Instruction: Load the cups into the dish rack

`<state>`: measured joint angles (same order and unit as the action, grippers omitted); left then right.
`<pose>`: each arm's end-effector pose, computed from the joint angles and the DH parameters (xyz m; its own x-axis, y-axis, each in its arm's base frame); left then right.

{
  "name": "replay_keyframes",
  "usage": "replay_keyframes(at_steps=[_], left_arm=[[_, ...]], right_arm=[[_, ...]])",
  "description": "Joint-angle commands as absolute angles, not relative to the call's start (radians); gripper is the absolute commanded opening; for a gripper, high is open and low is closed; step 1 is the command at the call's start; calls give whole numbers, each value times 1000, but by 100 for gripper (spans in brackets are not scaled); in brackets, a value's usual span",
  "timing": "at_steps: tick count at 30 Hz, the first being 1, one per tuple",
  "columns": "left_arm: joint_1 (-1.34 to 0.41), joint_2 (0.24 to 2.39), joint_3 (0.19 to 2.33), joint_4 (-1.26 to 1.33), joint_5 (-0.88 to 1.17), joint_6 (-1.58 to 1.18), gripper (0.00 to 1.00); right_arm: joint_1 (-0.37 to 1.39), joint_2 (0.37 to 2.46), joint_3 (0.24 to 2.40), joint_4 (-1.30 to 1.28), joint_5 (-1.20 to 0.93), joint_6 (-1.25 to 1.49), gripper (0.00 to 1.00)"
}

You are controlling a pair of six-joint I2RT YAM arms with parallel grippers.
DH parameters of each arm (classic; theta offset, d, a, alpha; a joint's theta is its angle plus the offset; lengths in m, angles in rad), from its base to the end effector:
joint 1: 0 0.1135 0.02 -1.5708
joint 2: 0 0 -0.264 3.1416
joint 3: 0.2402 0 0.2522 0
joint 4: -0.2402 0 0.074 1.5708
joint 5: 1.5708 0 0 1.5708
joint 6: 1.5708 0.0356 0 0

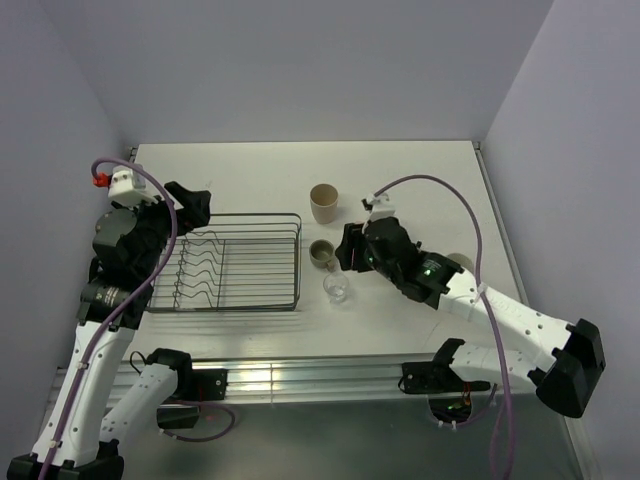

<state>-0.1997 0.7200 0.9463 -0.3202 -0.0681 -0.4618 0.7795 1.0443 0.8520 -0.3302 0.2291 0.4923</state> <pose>0.1532 -0.0285 0.3907 -0.1409 -0.4250 -0.8942 0.0768 0.8957 -0.4379 0.1717 0.1583 0.2996 -0.5702 0.0837 -0.8172 -0.3121 0.8981 0.3097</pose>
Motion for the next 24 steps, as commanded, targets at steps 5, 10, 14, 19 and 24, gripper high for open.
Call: replay_keyframes(at_steps=[5, 10, 14, 19, 24], left_arm=[[-195, 727, 959, -301, -61, -477, 99], [-195, 727, 960, -304, -66, -476, 99], [-195, 724, 959, -304, -66, -476, 99], [-195, 732, 960, -304, -63, -476, 99], [-195, 733, 960, -305, -64, -477, 99]], right_arm=[[928, 1129, 845, -316, 341, 554, 57], [976, 1215, 864, -334, 376, 584, 53], [1008, 1291, 865, -333, 377, 601, 52], [1046, 1344, 870, -336, 408, 621, 50], [1054, 1384, 873, -350, 410, 632, 45]])
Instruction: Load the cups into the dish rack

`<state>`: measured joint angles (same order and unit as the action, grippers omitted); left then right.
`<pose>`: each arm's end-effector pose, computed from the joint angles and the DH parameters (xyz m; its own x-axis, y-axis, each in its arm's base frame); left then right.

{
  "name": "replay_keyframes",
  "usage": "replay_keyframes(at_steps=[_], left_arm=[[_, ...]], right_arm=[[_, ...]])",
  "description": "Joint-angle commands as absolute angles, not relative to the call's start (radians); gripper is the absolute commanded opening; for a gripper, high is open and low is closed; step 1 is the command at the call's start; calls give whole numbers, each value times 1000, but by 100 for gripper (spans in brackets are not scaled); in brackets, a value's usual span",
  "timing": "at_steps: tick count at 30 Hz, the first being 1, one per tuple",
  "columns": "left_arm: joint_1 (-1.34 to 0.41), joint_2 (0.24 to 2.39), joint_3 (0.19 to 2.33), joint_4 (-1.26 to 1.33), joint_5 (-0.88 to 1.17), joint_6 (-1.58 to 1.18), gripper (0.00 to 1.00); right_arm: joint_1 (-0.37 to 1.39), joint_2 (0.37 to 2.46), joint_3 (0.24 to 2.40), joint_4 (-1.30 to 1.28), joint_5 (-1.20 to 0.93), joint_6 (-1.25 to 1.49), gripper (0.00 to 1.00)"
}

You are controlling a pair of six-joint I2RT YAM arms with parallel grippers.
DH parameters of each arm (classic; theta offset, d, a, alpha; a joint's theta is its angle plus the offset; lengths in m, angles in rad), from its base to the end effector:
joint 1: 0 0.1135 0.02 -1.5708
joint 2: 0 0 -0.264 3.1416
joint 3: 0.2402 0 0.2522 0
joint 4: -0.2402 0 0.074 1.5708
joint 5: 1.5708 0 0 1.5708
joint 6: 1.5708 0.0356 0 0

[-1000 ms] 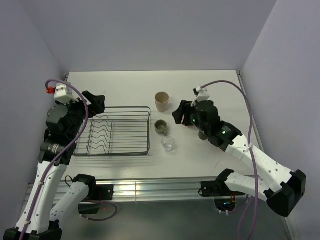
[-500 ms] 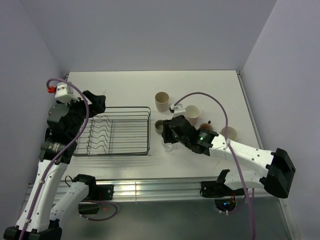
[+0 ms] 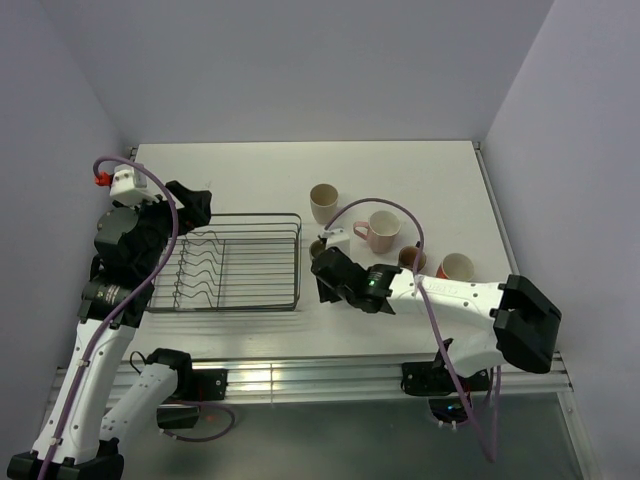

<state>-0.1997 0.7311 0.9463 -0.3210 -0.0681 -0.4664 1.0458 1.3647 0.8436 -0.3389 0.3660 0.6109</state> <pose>0.1562 -0.0291 0.3891 -0.1516 -0.4270 -0.8914 0.0710 0.8948 -0.4407 0.1505 0.2344 0.2207 -0.7075 -0.1528 -0.6900 -0.3481 0.9250 0.1521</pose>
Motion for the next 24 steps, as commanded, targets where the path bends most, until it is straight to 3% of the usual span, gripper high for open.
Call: replay_keyframes(at_steps=[1, 8, 11, 17, 24], left_arm=[[-195, 733, 960, -305, -64, -477, 99], [-195, 735, 960, -304, -64, -476, 99], [-195, 736, 960, -307, -61, -476, 99], [-195, 738, 960, -305, -58, -474, 99], [-195, 736, 962, -302, -48, -480, 99]], right_arm=[[1054, 1400, 873, -348, 411, 635, 45], [1054, 1462, 885, -336, 423, 630, 41], [1054, 1485, 897, -336, 428, 624, 35], [1054, 1473, 955, -437, 468, 624, 2], [1054, 1246, 1049, -623, 512, 620, 0]])
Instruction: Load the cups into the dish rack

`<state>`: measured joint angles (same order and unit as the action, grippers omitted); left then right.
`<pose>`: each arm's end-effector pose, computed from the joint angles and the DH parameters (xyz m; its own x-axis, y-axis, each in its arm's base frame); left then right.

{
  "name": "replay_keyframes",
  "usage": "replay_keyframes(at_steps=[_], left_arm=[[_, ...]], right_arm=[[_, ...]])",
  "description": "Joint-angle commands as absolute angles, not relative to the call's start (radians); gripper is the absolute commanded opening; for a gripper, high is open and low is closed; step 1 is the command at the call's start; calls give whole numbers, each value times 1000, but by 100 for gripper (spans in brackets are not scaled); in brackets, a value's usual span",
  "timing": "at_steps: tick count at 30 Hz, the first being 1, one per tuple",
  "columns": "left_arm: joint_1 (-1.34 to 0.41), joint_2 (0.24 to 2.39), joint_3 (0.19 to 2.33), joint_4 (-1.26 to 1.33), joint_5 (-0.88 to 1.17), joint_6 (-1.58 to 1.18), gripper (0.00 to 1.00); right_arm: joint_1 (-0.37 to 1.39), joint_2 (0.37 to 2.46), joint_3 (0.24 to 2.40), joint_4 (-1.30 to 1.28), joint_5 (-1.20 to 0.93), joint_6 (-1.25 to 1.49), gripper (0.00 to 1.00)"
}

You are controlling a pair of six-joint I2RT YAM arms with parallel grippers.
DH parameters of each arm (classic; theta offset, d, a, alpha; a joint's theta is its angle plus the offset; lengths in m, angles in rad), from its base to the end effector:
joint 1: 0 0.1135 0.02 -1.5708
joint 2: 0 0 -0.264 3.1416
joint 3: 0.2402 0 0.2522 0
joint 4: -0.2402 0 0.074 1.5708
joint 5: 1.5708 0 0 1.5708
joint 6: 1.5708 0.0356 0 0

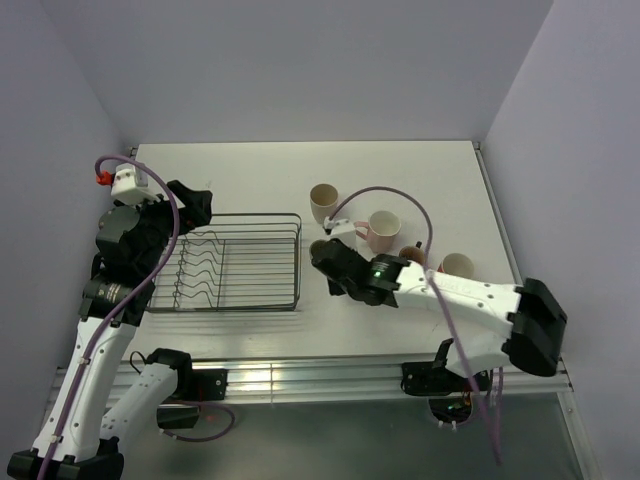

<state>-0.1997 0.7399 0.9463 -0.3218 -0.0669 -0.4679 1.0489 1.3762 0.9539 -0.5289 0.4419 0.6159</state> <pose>0.1585 -0.0297 0.3878 -0.1606 -0.4266 -0.8901 0.0677 0.8949 -0.4411 0.1521 0.2340 0.2404 -0.7124 -0.1913 -0.6751 -0.3041 0.9513 0.0513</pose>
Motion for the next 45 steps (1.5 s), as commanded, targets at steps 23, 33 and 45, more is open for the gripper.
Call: replay_keyframes(at_steps=[23, 33, 45], left_arm=[[-195, 1006, 1195, -245, 669, -647, 99], [-195, 993, 1108, -65, 811, -721, 99], [-198, 927, 1046, 41, 907, -778, 99]], right_arm=[[647, 1400, 1256, 437, -759, 978, 0], [620, 1460, 1163, 844, -802, 1293, 0], [598, 1508, 1135, 946, -764, 1353, 0]])
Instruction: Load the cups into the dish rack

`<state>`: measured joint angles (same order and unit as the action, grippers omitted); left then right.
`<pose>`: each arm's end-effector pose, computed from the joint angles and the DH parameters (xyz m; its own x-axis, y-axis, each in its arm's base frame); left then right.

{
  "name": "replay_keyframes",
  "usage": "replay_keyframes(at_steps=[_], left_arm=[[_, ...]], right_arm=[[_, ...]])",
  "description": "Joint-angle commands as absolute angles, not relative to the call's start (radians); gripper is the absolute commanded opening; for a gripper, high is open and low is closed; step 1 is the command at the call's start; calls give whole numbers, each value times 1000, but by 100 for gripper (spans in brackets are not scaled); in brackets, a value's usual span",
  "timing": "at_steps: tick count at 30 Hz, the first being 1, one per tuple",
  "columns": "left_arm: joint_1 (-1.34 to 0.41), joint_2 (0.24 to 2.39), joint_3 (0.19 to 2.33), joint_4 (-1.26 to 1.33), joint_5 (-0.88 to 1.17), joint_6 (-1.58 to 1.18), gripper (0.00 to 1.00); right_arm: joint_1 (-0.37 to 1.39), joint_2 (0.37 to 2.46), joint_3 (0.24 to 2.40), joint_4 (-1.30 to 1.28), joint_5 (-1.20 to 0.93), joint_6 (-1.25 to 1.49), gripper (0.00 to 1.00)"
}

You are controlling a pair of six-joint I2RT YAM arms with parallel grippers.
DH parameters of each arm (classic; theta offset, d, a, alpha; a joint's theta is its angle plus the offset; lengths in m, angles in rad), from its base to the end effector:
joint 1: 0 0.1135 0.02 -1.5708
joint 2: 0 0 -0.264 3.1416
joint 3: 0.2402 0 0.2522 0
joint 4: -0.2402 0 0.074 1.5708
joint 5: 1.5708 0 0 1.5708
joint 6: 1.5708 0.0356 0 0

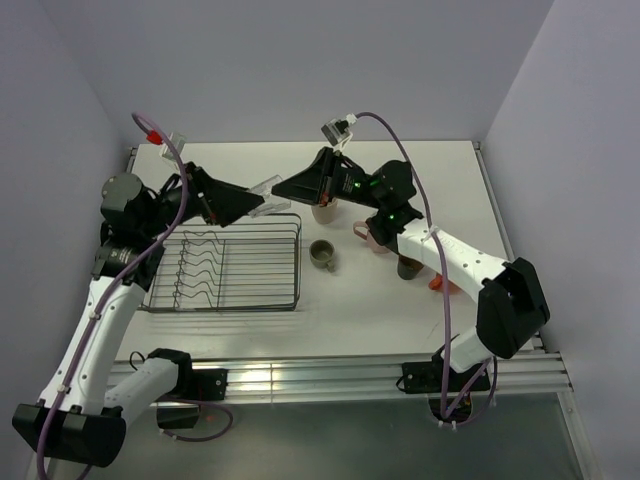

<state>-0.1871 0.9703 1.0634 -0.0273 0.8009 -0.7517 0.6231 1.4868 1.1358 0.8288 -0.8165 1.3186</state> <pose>0.1993 -0.0638 0.4203 -0.5219 -0.3850 -0.7612 0.6529 0.3939 -0.6469 0.2576 0.2171 0.3939 -0.8027 0.2398 -0.5461 -0.5924 -0.2153 0.7763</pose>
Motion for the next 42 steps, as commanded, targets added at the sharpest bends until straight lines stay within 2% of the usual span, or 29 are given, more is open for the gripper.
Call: replay_keyframes(at_steps=[1, 19, 37, 42], left_arm=[[-198, 914, 1042, 41, 910, -779, 99], [-210, 928, 1020, 11, 842, -759, 98], [-213, 962, 1020, 66, 822, -788, 80], [-216, 960, 1016, 61, 838, -788, 71]], right_arm=[[598, 1512, 1135, 950, -759, 1356, 0], [595, 1537, 1132, 997, -755, 1384, 0], [627, 1563, 1104, 1042, -758, 1401, 0], [629, 1569, 1121, 1035, -758, 1401, 0]])
